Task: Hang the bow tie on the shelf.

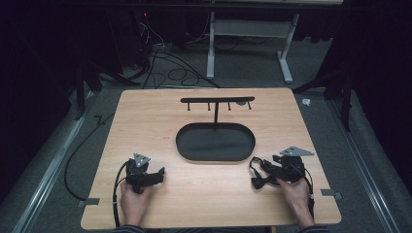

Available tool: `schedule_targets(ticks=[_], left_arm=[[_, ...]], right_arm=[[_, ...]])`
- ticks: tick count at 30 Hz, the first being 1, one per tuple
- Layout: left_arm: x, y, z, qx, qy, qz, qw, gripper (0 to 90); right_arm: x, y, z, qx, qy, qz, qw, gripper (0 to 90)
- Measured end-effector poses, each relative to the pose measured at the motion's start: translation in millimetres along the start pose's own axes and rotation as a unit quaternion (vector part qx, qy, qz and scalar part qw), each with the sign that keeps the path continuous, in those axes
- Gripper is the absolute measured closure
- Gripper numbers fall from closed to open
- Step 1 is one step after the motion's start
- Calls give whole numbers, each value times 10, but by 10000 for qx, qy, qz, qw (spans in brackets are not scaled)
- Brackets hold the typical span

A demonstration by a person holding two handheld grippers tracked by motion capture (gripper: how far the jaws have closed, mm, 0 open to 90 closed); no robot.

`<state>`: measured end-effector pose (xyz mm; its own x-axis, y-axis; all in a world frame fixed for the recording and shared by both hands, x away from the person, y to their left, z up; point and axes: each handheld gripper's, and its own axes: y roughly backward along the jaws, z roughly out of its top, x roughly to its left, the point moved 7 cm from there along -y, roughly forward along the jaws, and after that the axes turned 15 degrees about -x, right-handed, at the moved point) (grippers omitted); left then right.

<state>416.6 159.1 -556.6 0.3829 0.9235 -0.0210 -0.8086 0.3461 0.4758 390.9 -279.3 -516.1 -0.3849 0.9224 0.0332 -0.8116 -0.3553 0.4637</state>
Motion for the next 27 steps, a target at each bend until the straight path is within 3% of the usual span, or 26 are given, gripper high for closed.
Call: schedule_targets(ticks=[12,27], left_arm=[[0,0,0,1,-1,-1,10000,147],[0,-1,0,-8,2,-1,10000,147]], right_arm=[[139,-118,-27,166,122,150,9997,561],[141,-270,-92,392,138,177,9990,585]])
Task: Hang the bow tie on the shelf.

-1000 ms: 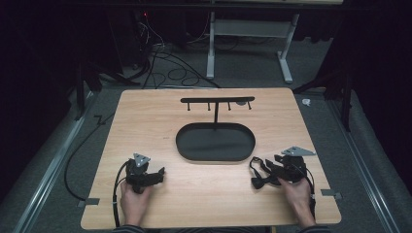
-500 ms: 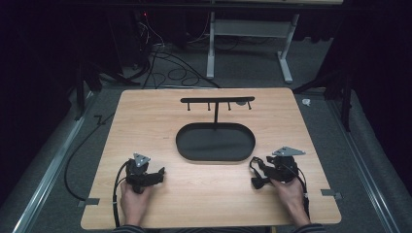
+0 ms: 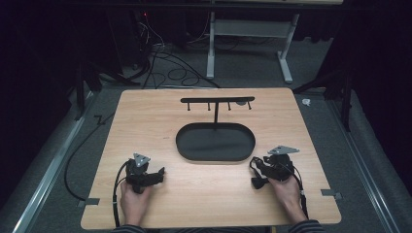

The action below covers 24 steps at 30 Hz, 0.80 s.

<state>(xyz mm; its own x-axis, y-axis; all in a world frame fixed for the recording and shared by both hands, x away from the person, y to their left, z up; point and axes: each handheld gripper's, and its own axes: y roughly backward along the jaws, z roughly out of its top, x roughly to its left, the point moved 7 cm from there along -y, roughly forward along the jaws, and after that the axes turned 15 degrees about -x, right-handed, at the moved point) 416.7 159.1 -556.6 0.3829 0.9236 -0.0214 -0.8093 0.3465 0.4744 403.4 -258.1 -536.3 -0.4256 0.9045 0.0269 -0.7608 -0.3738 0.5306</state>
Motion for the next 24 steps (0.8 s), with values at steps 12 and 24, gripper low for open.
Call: schedule_targets(ticks=[12,24], left_arm=[[0,0,0,0,1,0,10000,147],[0,-1,0,-6,0,4,10000,147]], right_arm=[[-1,-62,-41,157,75,-16,9998,681],[26,-54,-43,191,215,61,9996,782]])
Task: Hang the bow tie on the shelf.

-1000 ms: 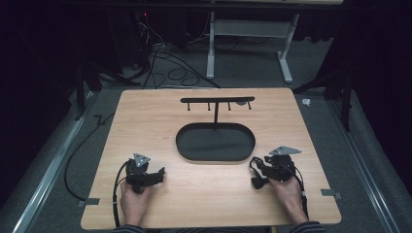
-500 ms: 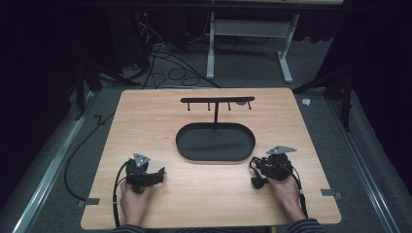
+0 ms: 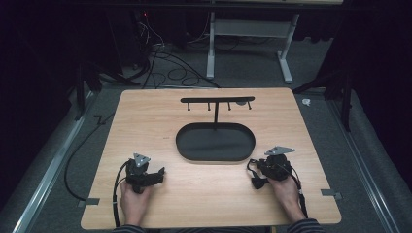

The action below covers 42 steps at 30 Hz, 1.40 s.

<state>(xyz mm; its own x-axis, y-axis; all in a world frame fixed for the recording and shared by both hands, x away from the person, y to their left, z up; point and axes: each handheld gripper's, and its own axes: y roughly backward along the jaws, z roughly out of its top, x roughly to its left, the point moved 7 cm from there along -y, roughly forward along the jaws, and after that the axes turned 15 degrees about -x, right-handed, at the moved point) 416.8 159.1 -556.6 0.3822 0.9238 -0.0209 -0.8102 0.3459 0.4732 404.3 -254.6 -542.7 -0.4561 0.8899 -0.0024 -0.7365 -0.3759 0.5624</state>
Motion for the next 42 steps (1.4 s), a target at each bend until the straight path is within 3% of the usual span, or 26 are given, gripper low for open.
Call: schedule_targets(ticks=[11,42], left_arm=[[0,0,0,3,-2,-1,10000,147],[1,0,0,-1,2,-4,10000,147]], right_arm=[[29,106,75,-180,46,49,9998,794],[136,467,659,-949,470,83,9943,797]])
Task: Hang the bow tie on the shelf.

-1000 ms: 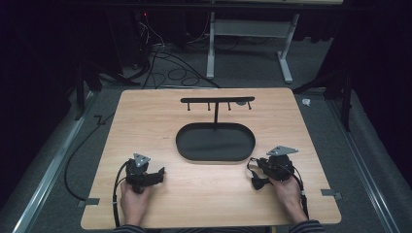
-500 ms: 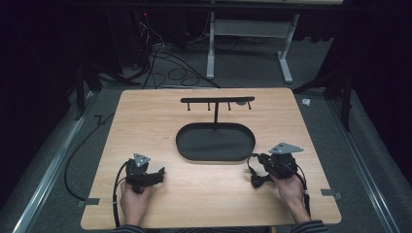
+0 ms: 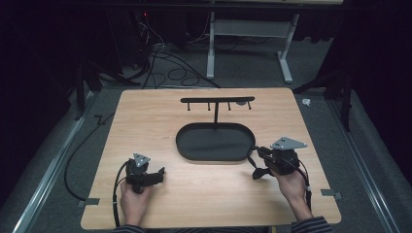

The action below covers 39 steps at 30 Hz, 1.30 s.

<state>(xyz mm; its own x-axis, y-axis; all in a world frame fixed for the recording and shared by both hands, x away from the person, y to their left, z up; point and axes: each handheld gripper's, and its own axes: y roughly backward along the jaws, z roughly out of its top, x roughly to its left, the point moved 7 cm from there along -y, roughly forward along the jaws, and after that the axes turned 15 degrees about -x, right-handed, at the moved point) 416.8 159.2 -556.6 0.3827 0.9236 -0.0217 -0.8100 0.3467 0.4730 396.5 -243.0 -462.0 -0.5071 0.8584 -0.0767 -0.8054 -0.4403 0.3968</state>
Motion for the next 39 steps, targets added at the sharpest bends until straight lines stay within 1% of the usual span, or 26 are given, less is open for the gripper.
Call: schedule_targets(ticks=[2,3,7,8,9,10,17,20,23,26,39], left_arm=[[0,0,0,0,0,3,10000,147],[0,0,0,-1,0,-1,10000,147],[0,0,0,-1,1,0,10000,147],[0,0,0,0,1,0,10000,147],[0,0,0,0,1,0,10000,147],[0,0,0,-1,1,0,10000,147],[0,0,0,-1,1,3,10000,147],[0,0,0,-1,1,3,10000,147],[1,0,0,0,1,1,10000,147],[1,0,0,-1,0,0,10000,147],[2,2,0,8,-2,-6,10000,147]], right_arm=[[7,3,19,-15,-15,-2,10000,797],[6,9,57,-32,36,0,10000,797],[15,12,112,-67,73,15,10000,797],[21,13,159,-101,115,38,9999,797],[21,13,159,-101,115,38,9999,797],[29,14,197,-114,137,35,9998,797],[43,6,313,-196,165,137,9996,796],[53,8,359,-247,73,227,9994,796],[61,10,391,-259,54,269,9993,796],[68,-4,460,-313,48,336,9989,797],[79,-76,623,-366,94,421,9984,796]])
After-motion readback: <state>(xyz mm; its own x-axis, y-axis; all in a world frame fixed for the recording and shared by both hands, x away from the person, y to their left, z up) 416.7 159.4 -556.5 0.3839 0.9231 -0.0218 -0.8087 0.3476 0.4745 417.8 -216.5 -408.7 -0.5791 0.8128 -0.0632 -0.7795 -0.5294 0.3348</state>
